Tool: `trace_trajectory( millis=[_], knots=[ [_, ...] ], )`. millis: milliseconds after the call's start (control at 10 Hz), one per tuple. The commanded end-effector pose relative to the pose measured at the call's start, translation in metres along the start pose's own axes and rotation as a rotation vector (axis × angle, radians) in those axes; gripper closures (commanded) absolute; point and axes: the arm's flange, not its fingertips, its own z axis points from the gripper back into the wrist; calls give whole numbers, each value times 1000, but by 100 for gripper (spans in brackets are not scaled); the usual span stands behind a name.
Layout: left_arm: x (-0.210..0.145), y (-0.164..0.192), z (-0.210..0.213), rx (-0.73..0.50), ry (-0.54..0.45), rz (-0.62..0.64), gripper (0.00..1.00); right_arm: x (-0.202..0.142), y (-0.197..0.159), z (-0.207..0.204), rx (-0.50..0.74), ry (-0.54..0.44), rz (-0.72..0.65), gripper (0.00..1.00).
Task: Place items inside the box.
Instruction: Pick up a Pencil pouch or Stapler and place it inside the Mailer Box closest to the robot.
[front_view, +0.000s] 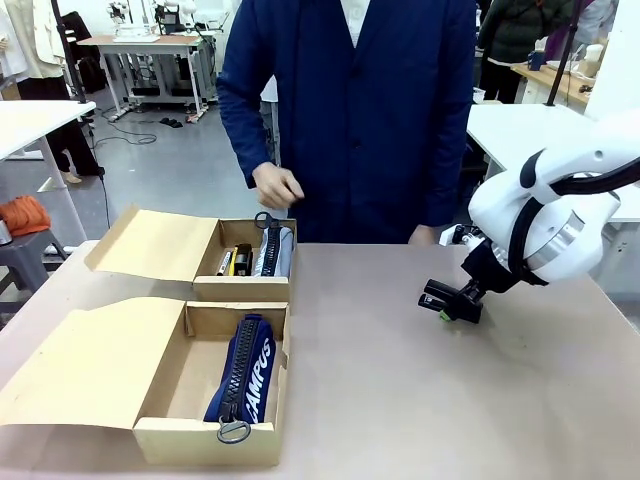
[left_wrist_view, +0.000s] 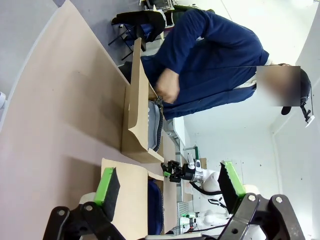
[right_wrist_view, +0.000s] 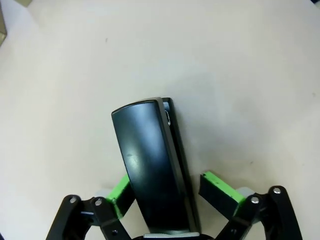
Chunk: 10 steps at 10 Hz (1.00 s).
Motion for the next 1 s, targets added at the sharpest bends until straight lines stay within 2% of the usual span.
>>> trace_trajectory(
  millis=[0, 400, 700, 900],
  knots=[
    [-3, 0, 3, -9, 8, -19, 0, -8, 3, 1, 25, 7, -23, 100],
    [-3, 0, 3, -9, 8, -19, 0, -7, 18, 24, 62, 4, -50, 100],
    [-3, 0, 3, -9, 8, -19, 0, -12, 42, 58, 44, -39, -237, 100],
    [-3, 0, 3, -9, 8, -19, 0, -40, 92, 113, 113, -97, -404, 100]
  ],
)
